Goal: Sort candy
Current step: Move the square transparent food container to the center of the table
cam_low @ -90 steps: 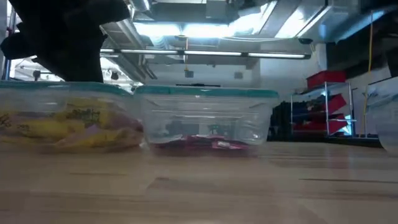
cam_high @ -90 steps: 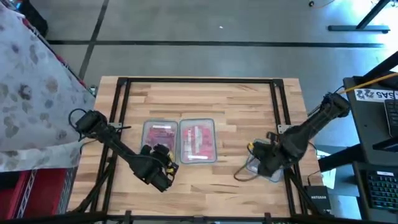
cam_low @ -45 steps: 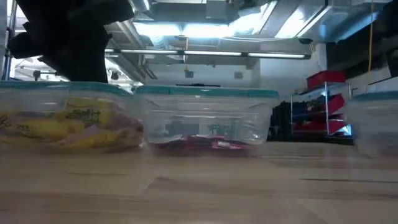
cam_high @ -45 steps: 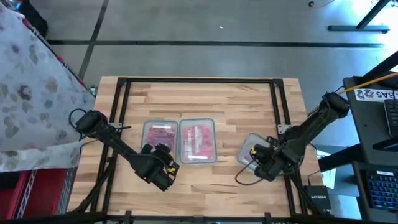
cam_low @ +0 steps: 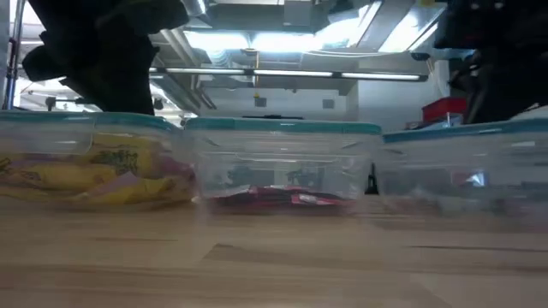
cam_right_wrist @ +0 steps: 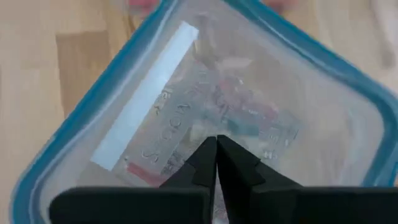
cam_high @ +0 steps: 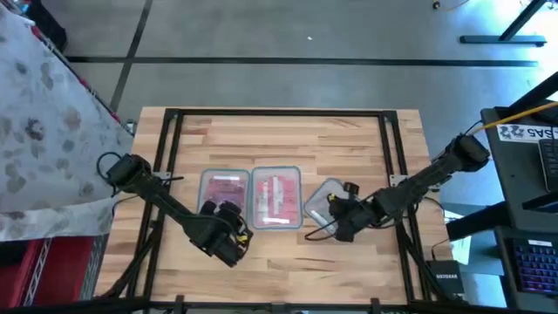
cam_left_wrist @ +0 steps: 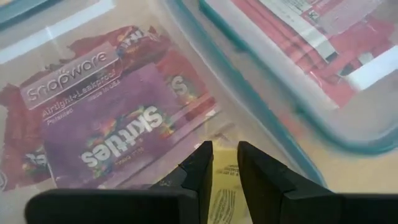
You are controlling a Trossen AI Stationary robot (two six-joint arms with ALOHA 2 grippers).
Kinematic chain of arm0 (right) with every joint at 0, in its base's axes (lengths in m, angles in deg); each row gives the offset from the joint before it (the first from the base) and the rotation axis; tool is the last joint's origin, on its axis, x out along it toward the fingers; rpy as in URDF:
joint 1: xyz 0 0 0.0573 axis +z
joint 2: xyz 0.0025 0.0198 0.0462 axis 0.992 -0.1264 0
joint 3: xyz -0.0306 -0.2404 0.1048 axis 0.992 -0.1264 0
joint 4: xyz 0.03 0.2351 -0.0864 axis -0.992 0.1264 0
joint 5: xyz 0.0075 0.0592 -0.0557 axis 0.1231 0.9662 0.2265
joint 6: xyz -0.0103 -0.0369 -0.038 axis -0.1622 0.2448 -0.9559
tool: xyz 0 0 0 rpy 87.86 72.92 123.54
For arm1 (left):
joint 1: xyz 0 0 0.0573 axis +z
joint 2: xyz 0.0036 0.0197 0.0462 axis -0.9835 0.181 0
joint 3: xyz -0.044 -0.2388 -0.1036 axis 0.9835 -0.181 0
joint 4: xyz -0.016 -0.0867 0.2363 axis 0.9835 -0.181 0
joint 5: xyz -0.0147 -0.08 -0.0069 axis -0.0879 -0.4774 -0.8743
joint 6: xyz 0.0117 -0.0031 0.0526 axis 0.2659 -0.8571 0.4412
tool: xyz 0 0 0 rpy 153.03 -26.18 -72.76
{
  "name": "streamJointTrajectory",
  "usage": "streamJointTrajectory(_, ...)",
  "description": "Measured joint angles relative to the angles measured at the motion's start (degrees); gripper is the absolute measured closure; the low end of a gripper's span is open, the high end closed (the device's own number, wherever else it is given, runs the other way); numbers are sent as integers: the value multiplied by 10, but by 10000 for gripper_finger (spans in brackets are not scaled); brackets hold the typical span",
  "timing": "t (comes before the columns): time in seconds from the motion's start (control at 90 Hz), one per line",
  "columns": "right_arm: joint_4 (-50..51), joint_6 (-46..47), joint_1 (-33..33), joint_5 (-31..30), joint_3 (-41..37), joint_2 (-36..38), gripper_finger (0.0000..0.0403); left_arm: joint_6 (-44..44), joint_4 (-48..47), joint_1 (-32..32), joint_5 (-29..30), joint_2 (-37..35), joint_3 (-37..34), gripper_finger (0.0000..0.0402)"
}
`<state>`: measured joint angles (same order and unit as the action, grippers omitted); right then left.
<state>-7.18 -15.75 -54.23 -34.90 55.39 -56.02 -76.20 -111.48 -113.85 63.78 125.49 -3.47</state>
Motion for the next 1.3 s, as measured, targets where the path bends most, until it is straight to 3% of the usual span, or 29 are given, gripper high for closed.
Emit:
streamJointTrajectory(0.089,11,-14,-9,-65,5,-5,403,-1,0,0,0,0,0,340)
streamJointTrajectory(0.178,51,-16,-1,-84,28,9,403,-1,1,0,0,0,0,340)
streamJointTrajectory(0.256,83,-13,21,-62,49,28,403,-1,2,0,0,0,0,340)
streamJointTrajectory(0.389,124,22,55,40,58,52,403,1,4,0,0,0,0,340)
streamJointTrajectory(0.578,182,110,73,-11,58,45,403,1,10,1,0,0,0,340)
streamJointTrajectory(0.733,172,168,55,5,58,23,403,1,11,2,0,0,0,340)
streamJointTrajectory(0.9,98,144,32,50,59,-12,403,1,11,2,0,0,0,341)
streamJointTrajectory(1.1,-46,13,17,69,67,-30,403,1,11,2,0,0,0,341)
streamJointTrajectory(1.3,74,20,19,34,108,-16,403,1,11,2,0,0,0,341)
